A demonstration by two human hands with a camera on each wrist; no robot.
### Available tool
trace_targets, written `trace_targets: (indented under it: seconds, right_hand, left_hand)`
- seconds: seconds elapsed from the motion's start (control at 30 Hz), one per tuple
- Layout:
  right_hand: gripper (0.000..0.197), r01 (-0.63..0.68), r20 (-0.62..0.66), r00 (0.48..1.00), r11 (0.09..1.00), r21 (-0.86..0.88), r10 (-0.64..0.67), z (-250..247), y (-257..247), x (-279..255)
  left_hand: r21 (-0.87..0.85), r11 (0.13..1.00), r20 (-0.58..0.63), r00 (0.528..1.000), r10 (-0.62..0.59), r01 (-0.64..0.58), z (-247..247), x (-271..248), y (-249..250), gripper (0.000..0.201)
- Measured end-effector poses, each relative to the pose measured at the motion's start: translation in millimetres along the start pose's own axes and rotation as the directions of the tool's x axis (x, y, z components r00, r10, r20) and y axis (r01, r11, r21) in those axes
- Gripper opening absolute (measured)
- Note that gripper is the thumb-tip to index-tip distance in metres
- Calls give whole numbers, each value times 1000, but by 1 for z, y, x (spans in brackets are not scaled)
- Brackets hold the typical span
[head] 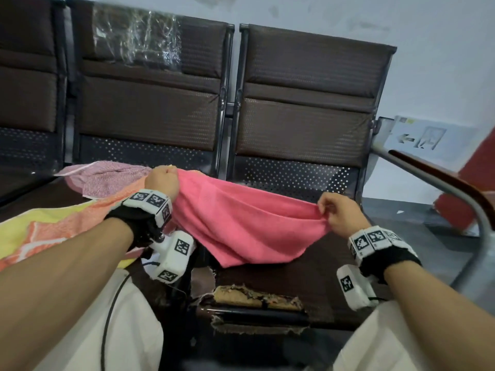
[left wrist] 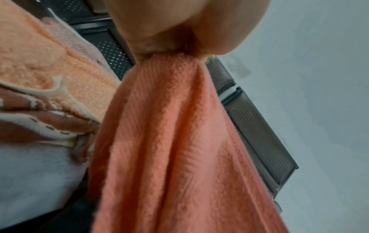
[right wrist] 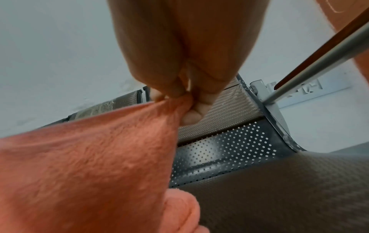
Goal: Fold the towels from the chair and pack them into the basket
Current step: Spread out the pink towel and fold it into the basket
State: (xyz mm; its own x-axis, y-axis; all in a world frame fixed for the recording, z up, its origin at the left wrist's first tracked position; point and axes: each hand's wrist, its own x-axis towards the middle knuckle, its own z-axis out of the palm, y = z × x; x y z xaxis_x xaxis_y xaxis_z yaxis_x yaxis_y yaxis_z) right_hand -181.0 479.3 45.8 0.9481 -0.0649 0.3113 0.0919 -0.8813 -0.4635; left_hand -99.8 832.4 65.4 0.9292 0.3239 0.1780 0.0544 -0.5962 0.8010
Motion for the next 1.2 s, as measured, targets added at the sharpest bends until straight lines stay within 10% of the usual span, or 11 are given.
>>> trace_targets:
  seconds: [0.47, 0.6, 0.73, 1.2]
  right_hand:
    - [30, -57, 427, 884, 951, -303, 189, -11, 0, -25]
    - [45, -119, 123, 981, 971, -208, 147, -18, 3, -22]
    - [18, -173, -225, 953, 973, 153, 205, -25, 3, -18]
    - [14, -57, -537, 805, 933, 354, 253, -76, -80, -1]
  left_hand:
    - [31, 992, 7, 992, -127, 126, -6, 4, -6, 38]
    - [-73, 992, -50, 994, -102, 98, -3, -5, -1, 38]
    - [-178, 984, -41, 999, 7, -14, -3, -15, 10, 36]
    - [-573, 784, -86, 969, 231, -238, -55, -36, 97, 33]
